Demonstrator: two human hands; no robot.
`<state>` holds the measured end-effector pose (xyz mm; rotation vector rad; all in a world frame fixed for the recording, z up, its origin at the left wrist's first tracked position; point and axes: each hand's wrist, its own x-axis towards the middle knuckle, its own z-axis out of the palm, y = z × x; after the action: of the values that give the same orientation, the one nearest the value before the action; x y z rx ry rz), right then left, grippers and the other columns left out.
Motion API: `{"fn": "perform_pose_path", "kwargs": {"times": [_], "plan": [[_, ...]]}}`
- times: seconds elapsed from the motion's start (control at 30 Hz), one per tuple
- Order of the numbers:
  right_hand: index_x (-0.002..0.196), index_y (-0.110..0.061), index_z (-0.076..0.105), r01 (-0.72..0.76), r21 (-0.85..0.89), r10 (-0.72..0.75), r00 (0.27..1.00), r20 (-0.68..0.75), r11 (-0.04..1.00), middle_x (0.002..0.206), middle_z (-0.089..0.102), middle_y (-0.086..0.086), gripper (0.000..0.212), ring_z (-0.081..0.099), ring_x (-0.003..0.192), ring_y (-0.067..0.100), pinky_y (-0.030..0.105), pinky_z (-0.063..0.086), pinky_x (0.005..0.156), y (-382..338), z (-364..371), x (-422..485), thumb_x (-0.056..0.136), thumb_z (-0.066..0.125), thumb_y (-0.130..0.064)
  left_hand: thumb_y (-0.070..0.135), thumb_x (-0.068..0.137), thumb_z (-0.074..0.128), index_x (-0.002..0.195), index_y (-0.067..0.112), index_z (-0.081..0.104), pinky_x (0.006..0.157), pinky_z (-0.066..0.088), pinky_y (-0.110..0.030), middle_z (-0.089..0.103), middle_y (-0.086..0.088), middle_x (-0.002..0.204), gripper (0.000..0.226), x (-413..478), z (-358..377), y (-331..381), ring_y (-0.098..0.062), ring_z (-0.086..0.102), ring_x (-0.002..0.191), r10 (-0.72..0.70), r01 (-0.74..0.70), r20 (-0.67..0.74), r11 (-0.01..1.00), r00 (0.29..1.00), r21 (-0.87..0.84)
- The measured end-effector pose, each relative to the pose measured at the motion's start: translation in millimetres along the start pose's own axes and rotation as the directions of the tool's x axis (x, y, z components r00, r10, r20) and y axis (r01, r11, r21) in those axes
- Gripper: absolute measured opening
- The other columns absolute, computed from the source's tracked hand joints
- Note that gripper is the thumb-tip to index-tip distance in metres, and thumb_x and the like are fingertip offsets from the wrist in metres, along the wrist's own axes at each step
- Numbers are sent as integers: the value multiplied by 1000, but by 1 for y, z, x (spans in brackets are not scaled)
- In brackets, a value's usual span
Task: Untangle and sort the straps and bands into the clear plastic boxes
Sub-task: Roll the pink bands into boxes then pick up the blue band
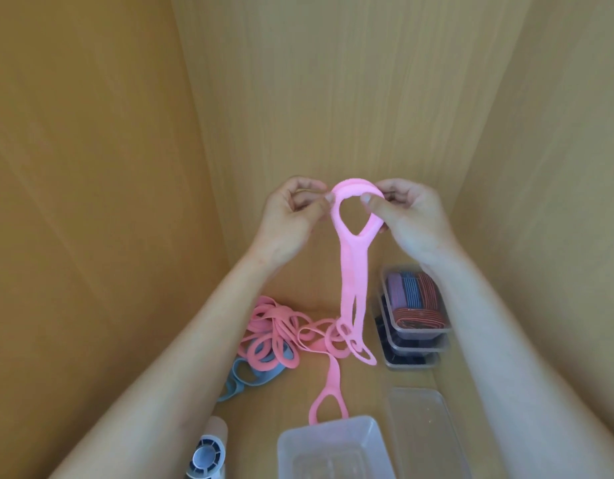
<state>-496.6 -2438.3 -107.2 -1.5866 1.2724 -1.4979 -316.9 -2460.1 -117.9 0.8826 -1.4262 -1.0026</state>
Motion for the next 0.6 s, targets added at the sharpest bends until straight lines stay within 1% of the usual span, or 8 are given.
{"fn": "perform_pose_path", "kwargs": {"times": [0.1, 0.2, 0.23, 0.3, 0.37, 0.43, 0.5, 0.6], "plan": [[87, -21, 72, 2, -13, -2, 999, -41, 1000, 77, 66, 0, 12, 58, 64, 7, 20, 47, 59, -2, -6, 0, 92, 70, -11, 3, 98, 56, 101, 7, 60, 57, 43, -13, 68, -9, 92, 7, -1, -3, -21, -9, 56, 65, -89, 90, -22, 995, 996, 44], [89, -20, 72, 17, -28, -18, 998, -53, 999, 78, 65, 3, 10, 56, 63, 6, 18, 47, 57, -5, -13, 1, 93, 70, -11, 0, 95, 55, 82, 11, 63, 57, 45, -18, 65, -6, 79, 18, -10, -9, -75, -5, 56, 56, -279, 241, 87, 922, 956, 303], [89, -20, 72, 22, -37, -24, 998, -53, 999, 79, 65, 4, 10, 57, 65, 8, 19, 48, 57, -6, -14, 1, 93, 70, -12, 1, 93, 56, 80, 9, 64, 61, 47, -22, 64, -6, 75, 18, -16, -11, -97, -8, 56, 56, -364, 272, 170, 873, 916, 405], [89, -20, 73, 32, -50, -35, 998, -53, 998, 79, 64, 5, 9, 57, 66, 10, 23, 49, 60, -7, -18, 1, 93, 70, -12, 6, 92, 59, 82, 5, 70, 65, 48, -24, 65, -2, 72, 14, -35, -11, -136, -10, 56, 59, -529, 255, 351, 765, 773, 592], [90, -20, 73, 39, -55, -42, 997, -57, 998, 78, 64, 3, 9, 57, 66, 10, 25, 49, 61, -7, -20, 0, 93, 70, -12, 13, 93, 62, 90, 6, 74, 57, 44, -20, 64, 0, 73, 14, -56, -9, -167, -12, 53, 61, -637, 163, 447, 669, 628, 725], [90, -20, 73, 45, -59, -48, 997, -59, 997, 78, 64, 4, 9, 57, 66, 9, 23, 49, 60, -6, -23, -3, 93, 70, -11, 11, 93, 60, 102, 8, 75, 53, 46, -18, 69, -4, 88, 18, -76, -4, -188, -14, 56, 70, -720, 120, 464, 597, 517, 793], [90, -20, 73, 46, -58, -50, 997, -63, 997, 79, 63, 6, 11, 57, 66, 10, 22, 49, 59, -6, -25, -5, 93, 70, -10, 6, 92, 57, 108, 13, 76, 57, 50, -21, 71, -5, 103, 25, -88, -1, -202, -18, 59, 82, -768, 90, 475, 560, 429, 824], [90, -19, 73, 47, -47, -50, 997, -64, 998, 78, 63, 5, 10, 57, 66, 10, 25, 50, 61, -5, -28, -7, 93, 69, -11, -4, 87, 54, 110, 14, 76, 58, 49, -19, 65, -1, 96, 36, -97, -4, -212, -16, 56, 79, -810, 57, 471, 520, 350, 852]]}}
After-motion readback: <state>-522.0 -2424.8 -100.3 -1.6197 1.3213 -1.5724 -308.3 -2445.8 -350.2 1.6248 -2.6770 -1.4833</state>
